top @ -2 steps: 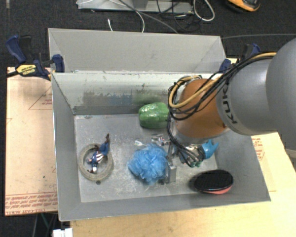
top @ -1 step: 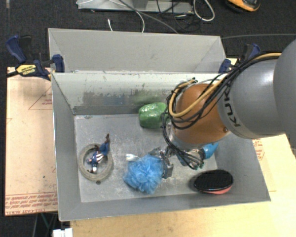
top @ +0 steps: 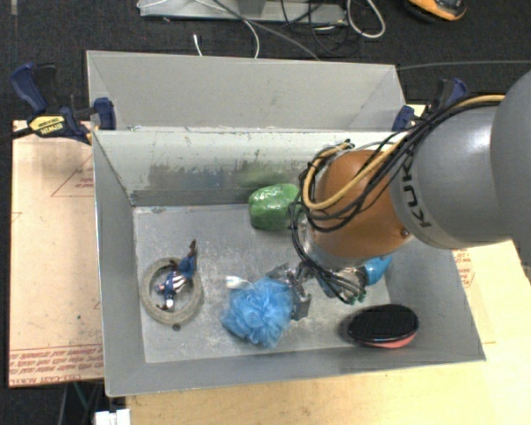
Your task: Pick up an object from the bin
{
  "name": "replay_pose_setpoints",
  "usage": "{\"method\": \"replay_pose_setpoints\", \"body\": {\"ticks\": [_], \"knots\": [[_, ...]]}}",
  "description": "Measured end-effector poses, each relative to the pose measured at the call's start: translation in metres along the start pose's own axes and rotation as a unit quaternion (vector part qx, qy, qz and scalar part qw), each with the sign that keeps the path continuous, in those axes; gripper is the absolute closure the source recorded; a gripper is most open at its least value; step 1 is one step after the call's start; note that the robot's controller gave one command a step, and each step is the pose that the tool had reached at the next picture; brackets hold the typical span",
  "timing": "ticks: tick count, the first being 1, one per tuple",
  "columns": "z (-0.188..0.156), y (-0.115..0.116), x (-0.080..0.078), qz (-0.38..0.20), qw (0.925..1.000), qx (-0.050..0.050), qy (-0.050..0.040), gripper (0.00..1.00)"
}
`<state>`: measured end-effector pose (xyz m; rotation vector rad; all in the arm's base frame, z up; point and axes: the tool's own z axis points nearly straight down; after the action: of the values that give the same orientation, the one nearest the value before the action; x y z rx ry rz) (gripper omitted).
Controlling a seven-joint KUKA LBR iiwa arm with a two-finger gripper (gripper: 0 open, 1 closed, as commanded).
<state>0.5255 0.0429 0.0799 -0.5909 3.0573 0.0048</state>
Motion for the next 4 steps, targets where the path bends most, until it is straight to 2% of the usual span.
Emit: {"method": "replay_pose_setpoints", "body": {"ticks": [1, 2, 3, 4], "knots": [[0.010, -0.004, -0.039, 0.002, 1.0000, 0.000, -0.0022, 1.00], [0.009, -0.002, -0.022, 0.008, 1.0000, 0.000, -0.0044, 1.00], [0.010, 0.022, -0.010, 0.035, 0.9994, -0.001, -0.0062, 1.00], [0.011, 0.019, -0.038, 0.013, 0.9999, 0.000, -0.0043, 0.00]]}}
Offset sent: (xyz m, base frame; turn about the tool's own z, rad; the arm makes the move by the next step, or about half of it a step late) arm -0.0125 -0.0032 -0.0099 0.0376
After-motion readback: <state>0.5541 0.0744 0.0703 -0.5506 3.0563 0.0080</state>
